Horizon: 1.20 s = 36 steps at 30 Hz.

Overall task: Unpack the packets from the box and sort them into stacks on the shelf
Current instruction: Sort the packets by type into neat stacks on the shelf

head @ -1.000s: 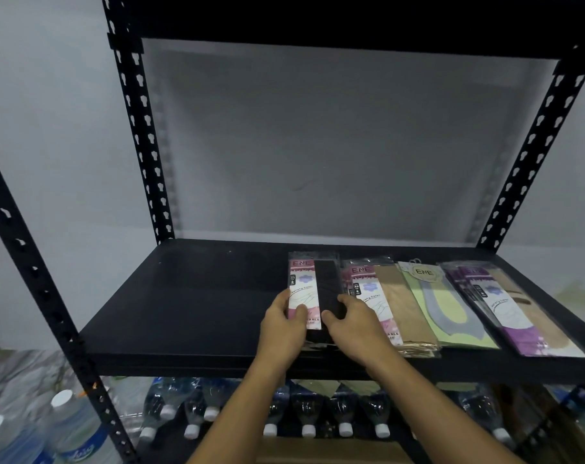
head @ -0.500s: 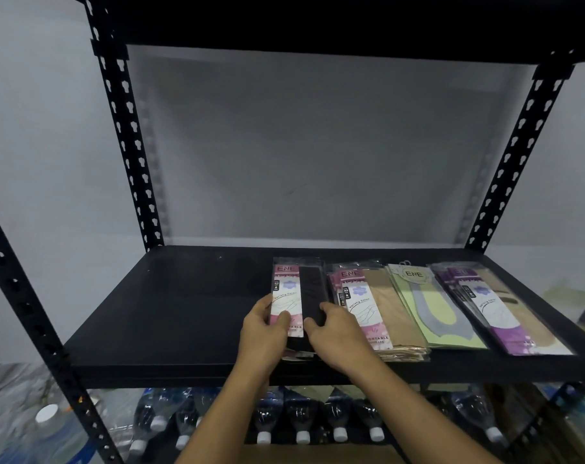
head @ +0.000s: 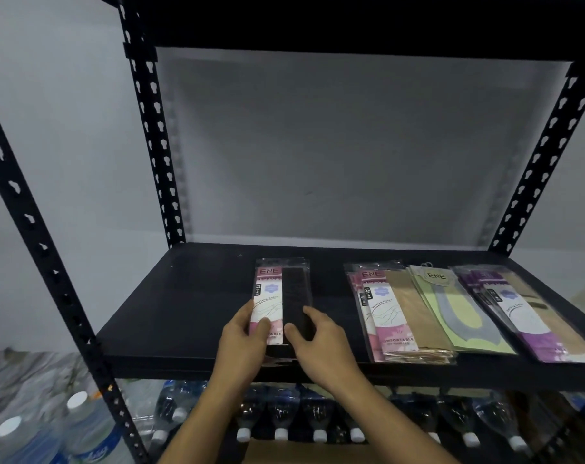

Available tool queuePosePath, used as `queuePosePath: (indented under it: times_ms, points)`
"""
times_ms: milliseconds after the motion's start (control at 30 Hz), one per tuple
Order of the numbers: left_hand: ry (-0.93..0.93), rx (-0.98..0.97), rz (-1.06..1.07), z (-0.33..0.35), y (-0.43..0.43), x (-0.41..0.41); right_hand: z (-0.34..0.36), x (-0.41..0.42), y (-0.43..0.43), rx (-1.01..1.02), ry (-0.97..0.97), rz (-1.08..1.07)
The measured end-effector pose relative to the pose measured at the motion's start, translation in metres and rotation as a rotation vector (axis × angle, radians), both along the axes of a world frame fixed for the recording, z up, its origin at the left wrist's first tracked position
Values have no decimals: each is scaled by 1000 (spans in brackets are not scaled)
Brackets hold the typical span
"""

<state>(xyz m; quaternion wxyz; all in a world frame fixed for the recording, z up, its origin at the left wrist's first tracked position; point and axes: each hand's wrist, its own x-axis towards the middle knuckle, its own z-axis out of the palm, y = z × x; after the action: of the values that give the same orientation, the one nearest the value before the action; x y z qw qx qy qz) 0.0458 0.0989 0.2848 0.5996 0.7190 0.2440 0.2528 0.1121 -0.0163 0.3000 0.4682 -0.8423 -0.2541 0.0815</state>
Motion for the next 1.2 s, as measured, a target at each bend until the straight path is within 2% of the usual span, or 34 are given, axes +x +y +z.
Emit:
queuePosePath:
  times_ms: [333,633,1000,1200]
  points:
    - [113,68,63,0,56,-12,-5,-14,55,122,13,17]
    - [155,116,57,1,91,-2,-8,-8,93,150,1,-13]
    - [168,183,59,5,104,5,-7,5,100,135,39,-16]
    - [168,111,42,15,106,3,0,2,92,179,96,-21]
